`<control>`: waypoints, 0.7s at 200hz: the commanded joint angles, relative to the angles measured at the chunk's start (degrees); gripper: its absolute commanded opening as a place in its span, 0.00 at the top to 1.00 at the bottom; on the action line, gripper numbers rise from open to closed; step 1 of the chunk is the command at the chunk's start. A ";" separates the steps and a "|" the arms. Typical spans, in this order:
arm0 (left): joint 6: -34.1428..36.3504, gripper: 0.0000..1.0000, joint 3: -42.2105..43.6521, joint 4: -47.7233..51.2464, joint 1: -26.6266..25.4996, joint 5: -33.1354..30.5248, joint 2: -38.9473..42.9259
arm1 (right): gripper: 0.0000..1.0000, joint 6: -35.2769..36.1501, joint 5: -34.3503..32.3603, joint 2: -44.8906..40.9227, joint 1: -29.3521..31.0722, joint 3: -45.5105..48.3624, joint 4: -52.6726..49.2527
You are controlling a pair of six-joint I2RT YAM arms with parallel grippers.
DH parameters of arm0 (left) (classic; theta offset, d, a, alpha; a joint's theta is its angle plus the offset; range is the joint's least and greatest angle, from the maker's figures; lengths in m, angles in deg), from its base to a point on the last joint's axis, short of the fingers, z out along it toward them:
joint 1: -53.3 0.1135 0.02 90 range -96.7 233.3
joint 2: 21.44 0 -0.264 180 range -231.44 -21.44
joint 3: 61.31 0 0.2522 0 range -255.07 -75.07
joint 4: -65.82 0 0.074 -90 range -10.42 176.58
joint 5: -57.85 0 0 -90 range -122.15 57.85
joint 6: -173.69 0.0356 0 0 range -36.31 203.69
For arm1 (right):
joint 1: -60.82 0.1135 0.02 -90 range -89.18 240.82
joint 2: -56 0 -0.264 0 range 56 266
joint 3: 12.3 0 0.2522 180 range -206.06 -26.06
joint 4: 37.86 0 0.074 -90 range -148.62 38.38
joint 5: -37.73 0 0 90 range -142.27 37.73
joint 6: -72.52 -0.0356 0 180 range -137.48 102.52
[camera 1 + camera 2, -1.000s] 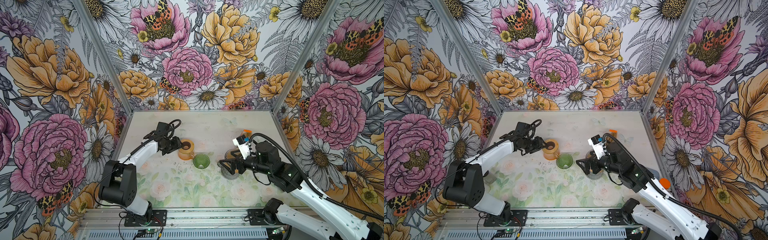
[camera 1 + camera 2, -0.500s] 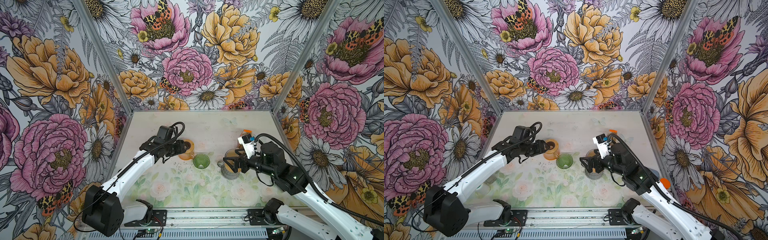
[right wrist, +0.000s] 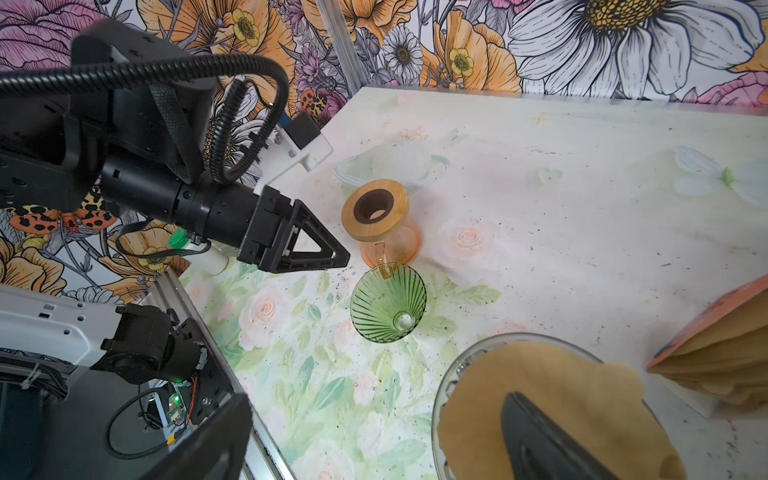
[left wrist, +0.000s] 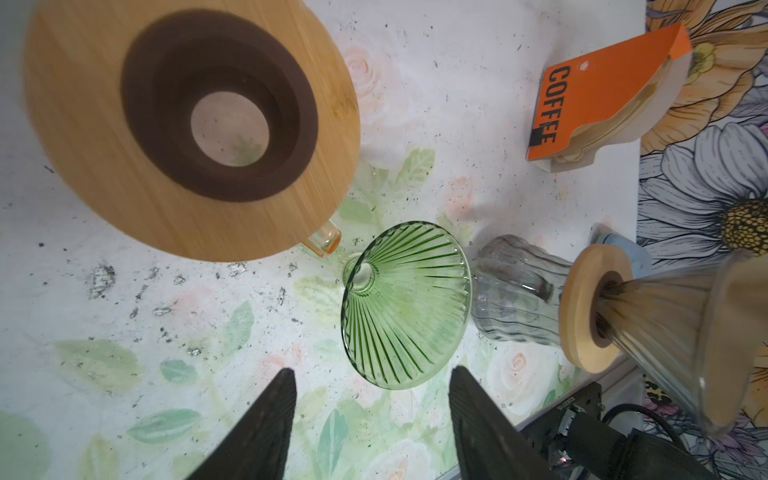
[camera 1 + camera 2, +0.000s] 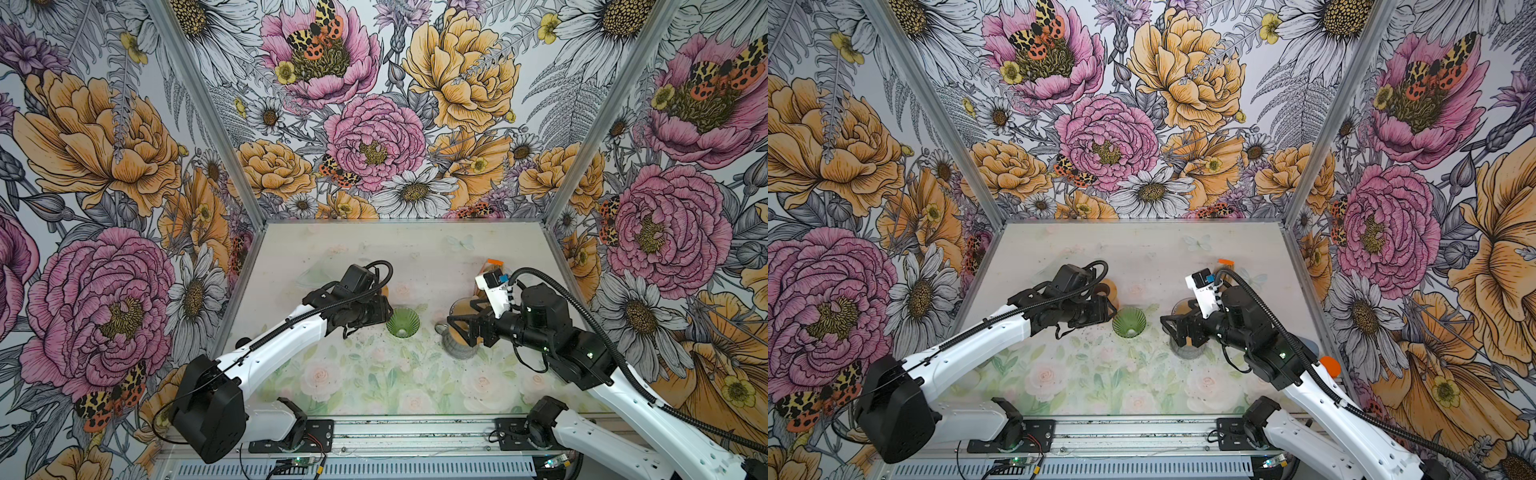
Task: Place the coffee filter in the dripper
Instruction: 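Lift the left gripper off the ring and move it to the green ribbed dripper, then close the left gripper on the green dripper's rim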
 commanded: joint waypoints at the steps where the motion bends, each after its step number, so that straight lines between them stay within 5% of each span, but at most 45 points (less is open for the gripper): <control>1: -1.95 0.38 -0.59 -0.41 -1.20 -2.28 -1.88 | 0.05 1.07 1.07 -0.86 -0.34 -1.20 -0.28; 112: -3.19 0.42 1.35 -6.48 -0.27 4.35 -7.49 | 0.05 1.06 1.26 -0.57 -0.43 -0.93 -0.19; 140: -3.09 0.50 2.13 -7.44 0.07 4.88 -8.10 | 0.05 0.98 1.32 -0.37 -0.43 -1.17 -0.19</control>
